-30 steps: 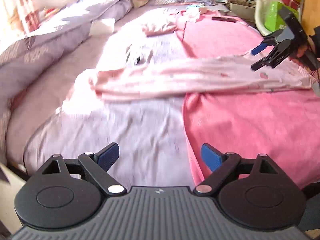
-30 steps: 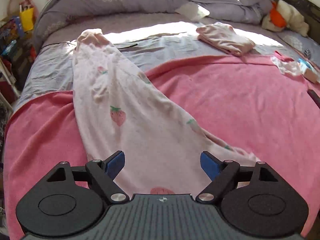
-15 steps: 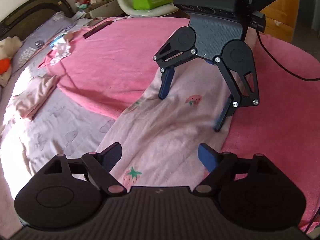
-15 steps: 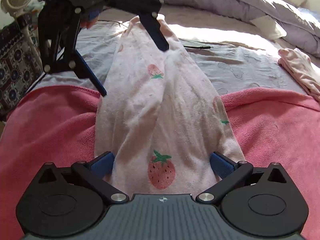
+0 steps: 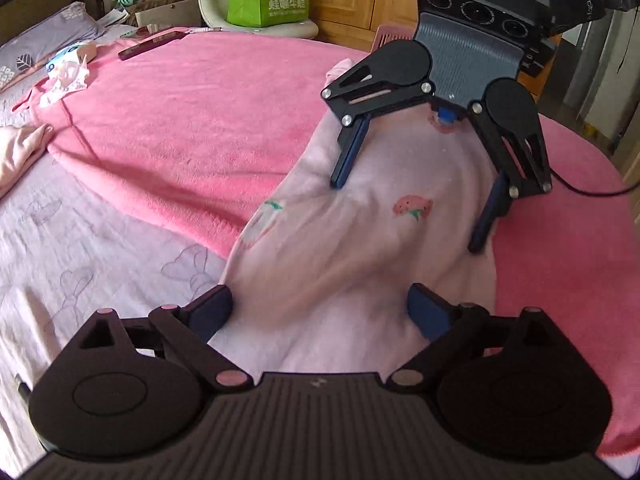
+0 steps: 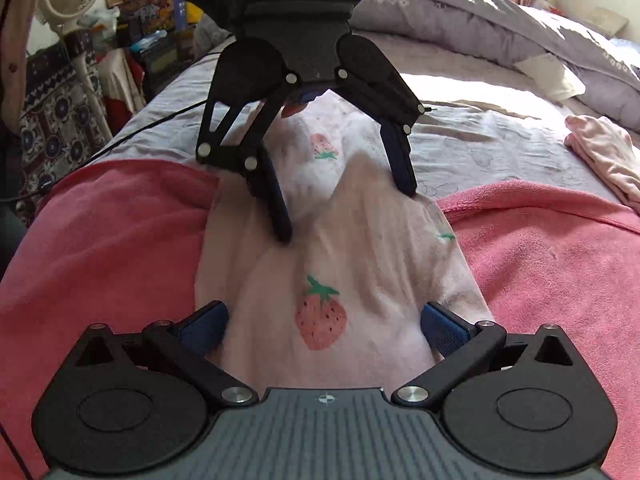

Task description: Fold clothes

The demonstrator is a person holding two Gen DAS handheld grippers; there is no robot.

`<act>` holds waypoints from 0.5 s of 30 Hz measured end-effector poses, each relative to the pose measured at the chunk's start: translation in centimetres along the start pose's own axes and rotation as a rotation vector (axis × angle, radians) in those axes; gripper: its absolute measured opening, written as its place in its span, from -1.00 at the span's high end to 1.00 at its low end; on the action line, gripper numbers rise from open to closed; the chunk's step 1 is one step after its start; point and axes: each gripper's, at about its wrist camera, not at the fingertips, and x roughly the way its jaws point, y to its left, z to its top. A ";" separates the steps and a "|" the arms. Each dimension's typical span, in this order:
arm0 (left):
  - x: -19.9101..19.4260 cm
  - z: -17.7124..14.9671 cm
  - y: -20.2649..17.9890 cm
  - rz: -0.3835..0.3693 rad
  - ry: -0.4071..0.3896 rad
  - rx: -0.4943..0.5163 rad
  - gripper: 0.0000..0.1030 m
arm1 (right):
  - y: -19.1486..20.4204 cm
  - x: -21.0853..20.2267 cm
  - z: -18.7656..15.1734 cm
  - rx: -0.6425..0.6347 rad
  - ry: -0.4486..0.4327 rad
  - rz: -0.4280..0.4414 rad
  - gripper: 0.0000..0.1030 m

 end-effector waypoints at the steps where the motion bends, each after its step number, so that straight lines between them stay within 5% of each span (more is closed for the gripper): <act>1: -0.8 -0.8 0.6 0.009 0.021 0.000 -0.93 | -0.3 -0.6 -0.6 0.008 0.013 -0.002 -1.00; 9: -9.0 -8.9 4.3 0.195 0.247 -0.097 -1.00 | -1.3 -7.5 -7.9 0.156 0.103 -0.082 -1.00; 14: -12.7 -12.8 2.7 0.287 0.409 0.063 -1.00 | -1.0 -10.9 -11.5 0.234 0.215 -0.136 -1.00; 15: -13.1 -13.0 3.0 0.318 0.434 0.013 -1.00 | -0.9 -11.4 -12.0 0.254 0.235 -0.147 -1.00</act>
